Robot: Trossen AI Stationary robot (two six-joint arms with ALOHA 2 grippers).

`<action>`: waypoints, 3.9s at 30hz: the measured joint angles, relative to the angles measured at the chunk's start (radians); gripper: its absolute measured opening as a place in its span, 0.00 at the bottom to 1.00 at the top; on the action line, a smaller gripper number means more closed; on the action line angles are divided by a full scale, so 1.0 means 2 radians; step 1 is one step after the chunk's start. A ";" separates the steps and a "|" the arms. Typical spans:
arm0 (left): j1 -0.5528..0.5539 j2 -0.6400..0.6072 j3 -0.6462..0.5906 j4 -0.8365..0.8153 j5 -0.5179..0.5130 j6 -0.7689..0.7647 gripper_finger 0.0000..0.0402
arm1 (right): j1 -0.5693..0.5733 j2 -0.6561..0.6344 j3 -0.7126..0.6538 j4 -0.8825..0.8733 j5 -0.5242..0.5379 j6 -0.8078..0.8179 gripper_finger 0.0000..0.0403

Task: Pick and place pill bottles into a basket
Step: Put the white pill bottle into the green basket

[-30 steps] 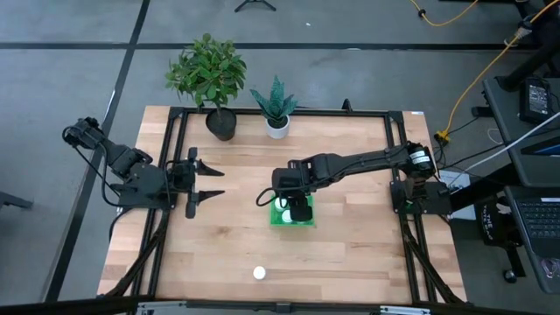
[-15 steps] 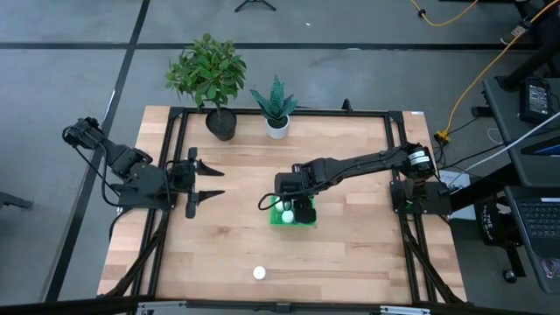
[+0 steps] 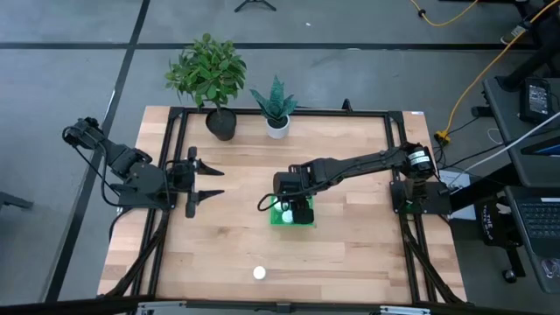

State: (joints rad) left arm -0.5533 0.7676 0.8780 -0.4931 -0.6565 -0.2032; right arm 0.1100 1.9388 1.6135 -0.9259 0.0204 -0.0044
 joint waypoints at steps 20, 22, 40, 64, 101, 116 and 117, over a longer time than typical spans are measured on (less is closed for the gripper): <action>0.000 0.000 0.000 0.002 -0.003 0.000 0.56 | -0.005 -0.001 -0.058 0.037 -0.026 0.024 0.43; 0.000 0.000 0.000 0.002 -0.003 0.000 0.56 | -0.007 -0.001 -0.058 0.037 -0.026 0.024 0.44; 0.000 0.000 0.000 0.002 -0.003 -0.001 0.56 | -0.012 -0.001 -0.058 0.036 -0.026 0.026 0.52; 0.000 0.000 0.000 0.002 -0.002 -0.001 0.56 | -0.013 -0.001 -0.058 0.035 -0.051 0.024 0.53; 0.000 0.000 0.000 0.001 -0.013 0.038 0.56 | -0.030 -0.101 -0.001 -0.031 0.028 0.041 0.66; 0.059 0.102 0.001 -0.027 0.192 -0.010 0.65 | 0.030 -0.409 -0.176 0.100 0.091 0.090 0.65; 0.065 0.114 0.004 -0.026 0.213 -0.011 0.67 | 0.030 -0.427 -0.200 0.113 0.091 0.104 0.65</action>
State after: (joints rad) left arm -0.4234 0.9960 0.8866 -0.5447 -0.2305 -0.2243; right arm 0.1706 1.0840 1.2135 -0.6995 0.2019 0.2026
